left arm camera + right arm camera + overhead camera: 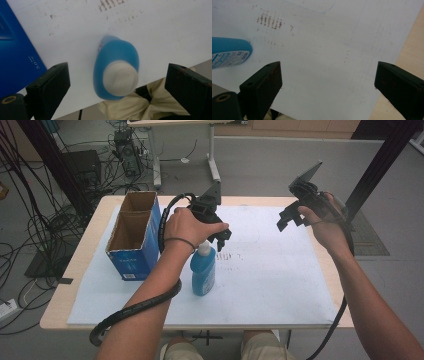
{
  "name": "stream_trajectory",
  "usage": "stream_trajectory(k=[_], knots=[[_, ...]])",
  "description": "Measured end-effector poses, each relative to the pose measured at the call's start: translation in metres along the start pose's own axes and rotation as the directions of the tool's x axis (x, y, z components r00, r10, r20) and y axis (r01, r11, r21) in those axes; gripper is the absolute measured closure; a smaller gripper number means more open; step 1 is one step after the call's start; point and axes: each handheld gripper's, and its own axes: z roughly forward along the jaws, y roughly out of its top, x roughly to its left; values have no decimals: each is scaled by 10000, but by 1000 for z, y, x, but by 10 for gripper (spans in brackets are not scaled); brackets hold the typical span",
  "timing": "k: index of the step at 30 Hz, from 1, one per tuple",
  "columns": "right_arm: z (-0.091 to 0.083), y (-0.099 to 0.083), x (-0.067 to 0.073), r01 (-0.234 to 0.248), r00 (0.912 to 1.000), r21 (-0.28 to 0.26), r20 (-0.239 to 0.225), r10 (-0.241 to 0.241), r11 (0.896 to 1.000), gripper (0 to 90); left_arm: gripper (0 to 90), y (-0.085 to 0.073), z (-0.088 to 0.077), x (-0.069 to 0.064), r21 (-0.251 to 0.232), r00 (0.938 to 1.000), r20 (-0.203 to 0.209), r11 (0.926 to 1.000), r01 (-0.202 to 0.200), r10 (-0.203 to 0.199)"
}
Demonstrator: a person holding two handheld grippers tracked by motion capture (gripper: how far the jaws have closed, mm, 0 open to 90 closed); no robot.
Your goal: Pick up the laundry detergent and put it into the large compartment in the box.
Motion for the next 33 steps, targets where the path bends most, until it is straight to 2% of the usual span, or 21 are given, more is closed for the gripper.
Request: stream_trajectory(k=[23, 33], knots=[[8, 1, -3, -1, 9999, 101, -101, 2, 9999, 74, 66, 4, 42, -6, 493, 9997, -116, 9985, -229, 235], [10, 2, -5, -30, 9999, 116, -131, 32, 9999, 74, 68, 4, 53, -8, 515, 9993, -111, 9981, -350, 356]])
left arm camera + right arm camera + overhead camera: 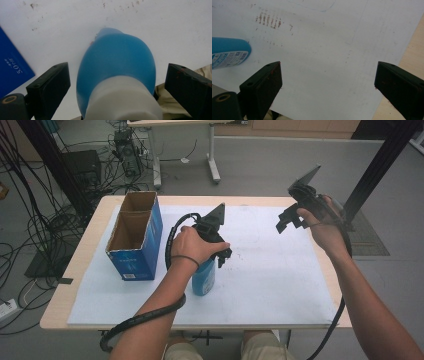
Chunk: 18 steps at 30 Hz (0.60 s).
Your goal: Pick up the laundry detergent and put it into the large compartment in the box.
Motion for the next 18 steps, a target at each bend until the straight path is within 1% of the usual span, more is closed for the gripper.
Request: stream_trajectory(k=[5, 14, 15, 18], knots=[[2, 1, -1, 53, 10000, -8, -7, -53, 10000, 74, 68, 0, 2, 1, 12, 10000, -11, 10000, 18, -18], [2, 2, -1, -10, 10000, 22, -18, 10, 10000, 74, 67, 1, 5, 0, 14, 10000, -44, 10000, -45, 45], [2, 1, -1, 50, 10000, -1, -20, -50, 10000, 75, 67, 1, 5, -1, 3, 10000, -50, 10000, -49, 49], [3, 2, -1, -10, 10000, 37, -24, 10, 10000, 74, 67, 1, 5, 0, 5, 10000, -54, 10000, -62, 62]])
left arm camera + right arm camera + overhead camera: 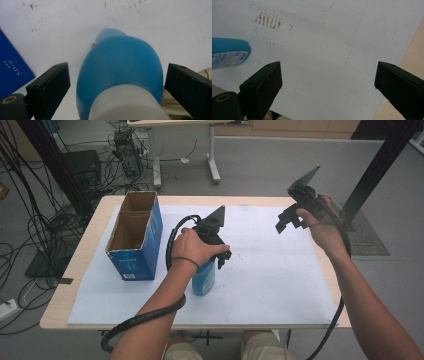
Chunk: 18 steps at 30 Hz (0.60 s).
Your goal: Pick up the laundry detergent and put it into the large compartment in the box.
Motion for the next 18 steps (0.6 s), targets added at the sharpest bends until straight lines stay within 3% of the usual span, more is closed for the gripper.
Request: stream_trajectory(k=[18], knots=[[-1, 0, 0, -31, 10000, -19, -24, 31, 10000, 75, 68, -1, -1, -1, -35, 9999, -35, 9999, -111, 111]])
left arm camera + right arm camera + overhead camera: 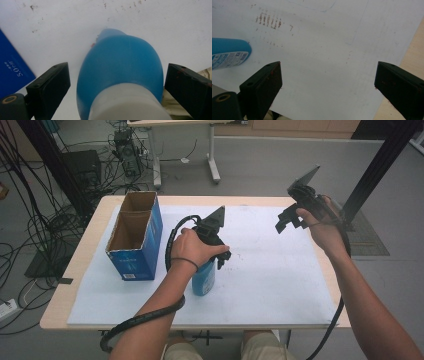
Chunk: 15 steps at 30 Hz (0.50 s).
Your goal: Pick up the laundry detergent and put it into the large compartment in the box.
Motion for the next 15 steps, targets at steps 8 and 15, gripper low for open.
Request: stream_trajectory(k=[8, 15], knots=[[0, 0, 0, 98, 10000, -32, -9, -98, 9999, 74, 68, -1, 1, 1, -4, 10000, 28, 10000, 49, -49], [0, 0, 0, 47, 10000, 8, -18, -47, 10000, 74, 68, -1, 0, 2, -10, 10000, 74, 10000, 41, -41]])
